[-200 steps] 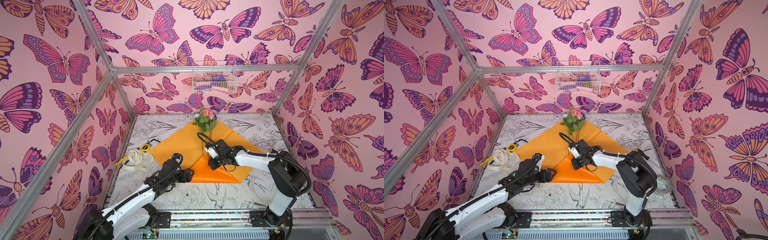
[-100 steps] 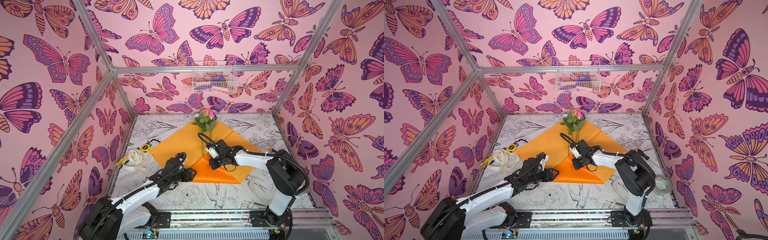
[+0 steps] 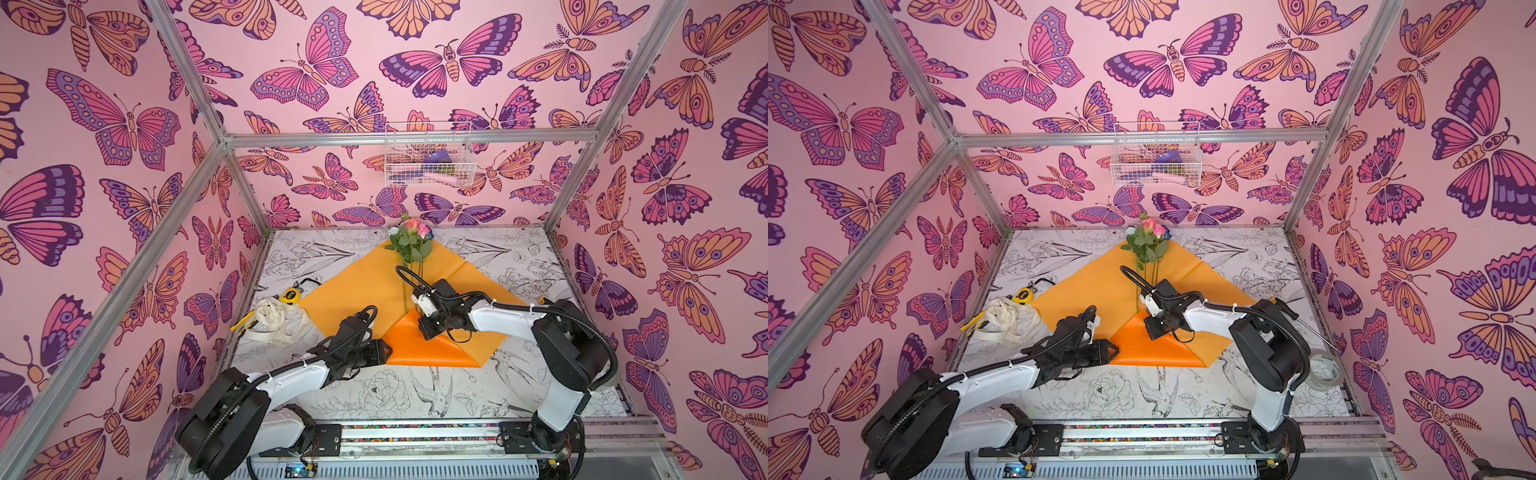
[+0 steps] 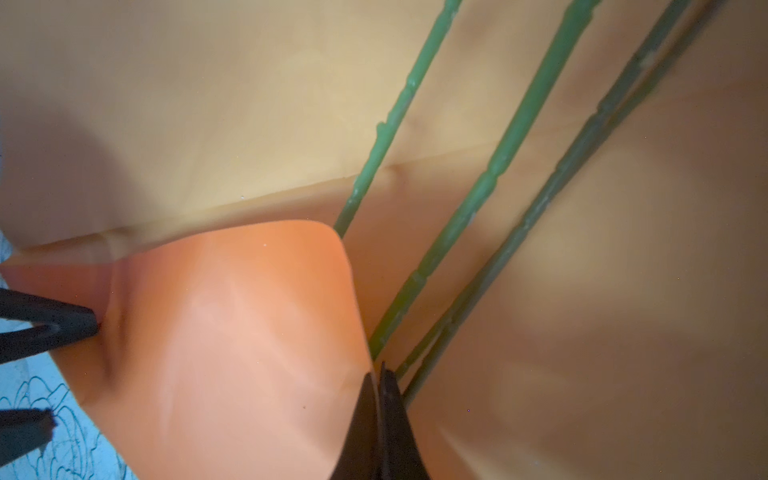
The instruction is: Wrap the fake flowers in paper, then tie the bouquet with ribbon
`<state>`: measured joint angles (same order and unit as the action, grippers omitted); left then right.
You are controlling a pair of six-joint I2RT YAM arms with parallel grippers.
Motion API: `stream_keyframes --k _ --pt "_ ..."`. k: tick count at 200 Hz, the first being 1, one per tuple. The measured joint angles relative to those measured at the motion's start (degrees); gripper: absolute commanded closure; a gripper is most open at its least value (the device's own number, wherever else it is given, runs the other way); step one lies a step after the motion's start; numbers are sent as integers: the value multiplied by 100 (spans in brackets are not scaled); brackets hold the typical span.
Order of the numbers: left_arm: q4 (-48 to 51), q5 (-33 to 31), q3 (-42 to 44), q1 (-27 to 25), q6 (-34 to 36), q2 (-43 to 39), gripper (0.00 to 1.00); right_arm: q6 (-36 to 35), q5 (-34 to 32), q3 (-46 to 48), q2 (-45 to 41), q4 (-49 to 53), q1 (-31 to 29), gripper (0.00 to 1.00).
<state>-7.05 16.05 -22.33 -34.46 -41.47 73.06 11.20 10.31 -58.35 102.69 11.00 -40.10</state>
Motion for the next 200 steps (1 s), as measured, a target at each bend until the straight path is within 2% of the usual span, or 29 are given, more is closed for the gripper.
stream_keyframes --k 16,51,84,136,171,200 --pt "-111 -57 2 2 2 199 54 52 0 0 0 9 0 100" --pt "-409 -90 0 7 2 380 55 166 -17 0 -7 94 0 76" --pt "-461 -90 9 7 2 393 56 356 -197 0 -251 369 0 63" --pt "-509 -83 44 7 0 389 57 1067 -1075 282 -1458 756 0 60" --pt "-511 -83 50 7 0 380 57 1574 -1388 881 -2251 1056 -52 69" --pt "-514 -85 55 7 -15 378 57 2037 -1414 1386 -2684 1287 -444 73"
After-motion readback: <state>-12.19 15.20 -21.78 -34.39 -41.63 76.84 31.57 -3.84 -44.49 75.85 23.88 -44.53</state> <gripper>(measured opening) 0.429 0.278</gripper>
